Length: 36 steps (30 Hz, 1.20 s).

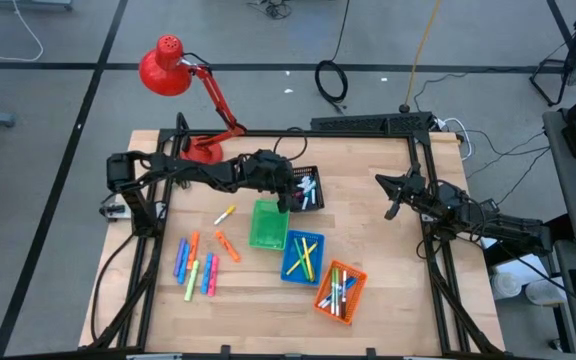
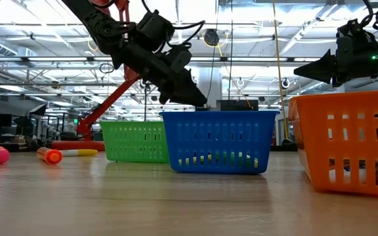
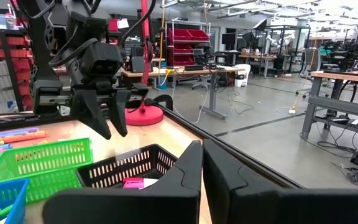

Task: Pick & Place Markers
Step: Put the black and white highlighter pen into the black basket, then put the yellow and white highlighter pen into the black basket

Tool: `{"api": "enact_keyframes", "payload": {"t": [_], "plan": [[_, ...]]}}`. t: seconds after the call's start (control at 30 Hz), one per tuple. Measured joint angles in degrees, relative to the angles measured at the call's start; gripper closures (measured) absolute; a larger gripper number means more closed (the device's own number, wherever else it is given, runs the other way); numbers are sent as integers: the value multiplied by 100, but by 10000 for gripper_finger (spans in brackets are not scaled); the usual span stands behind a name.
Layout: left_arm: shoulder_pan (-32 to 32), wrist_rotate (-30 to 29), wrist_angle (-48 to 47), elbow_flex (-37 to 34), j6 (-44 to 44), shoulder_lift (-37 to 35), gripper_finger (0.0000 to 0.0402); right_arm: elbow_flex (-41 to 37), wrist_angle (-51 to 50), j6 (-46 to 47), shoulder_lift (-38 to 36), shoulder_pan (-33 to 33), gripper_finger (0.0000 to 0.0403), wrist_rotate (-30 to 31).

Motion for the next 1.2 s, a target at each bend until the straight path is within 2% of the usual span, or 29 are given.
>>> {"api": "enact_keyframes", "payload": {"t": [0.23,0.37,0.47,0.63,0.73,0.83,0.9,1.0,1.2], "plan": [[84,-39,-133,0,-6,-9,235,-2,0,0,0,-1,403,0],[151,-31,-1045,0,11,-396,219,0,0,0,0,0,403,0],[219,-45,-2219,-1,-39,-900,212,-2,0,0,0,-2,403,0],[142,-248,-4498,1,-668,-1747,210,-2,-4,0,17,0,403,-2],[-11,-608,-5753,-7,-1149,-2037,216,0,-5,0,35,0,403,0],[-228,-1131,-6531,-7,-1748,-2165,225,0,1,0,33,-1,403,0],[-380,-1400,-6733,-83,-2065,-2181,231,-1,-1,0,33,-1,403,0],[-539,-1430,-6619,-361,-2223,-2175,239,-2,0,0,33,-2,403,0],[-592,-809,-5730,-1161,-2218,-2170,242,-1,0,0,33,0,403,0]]}}
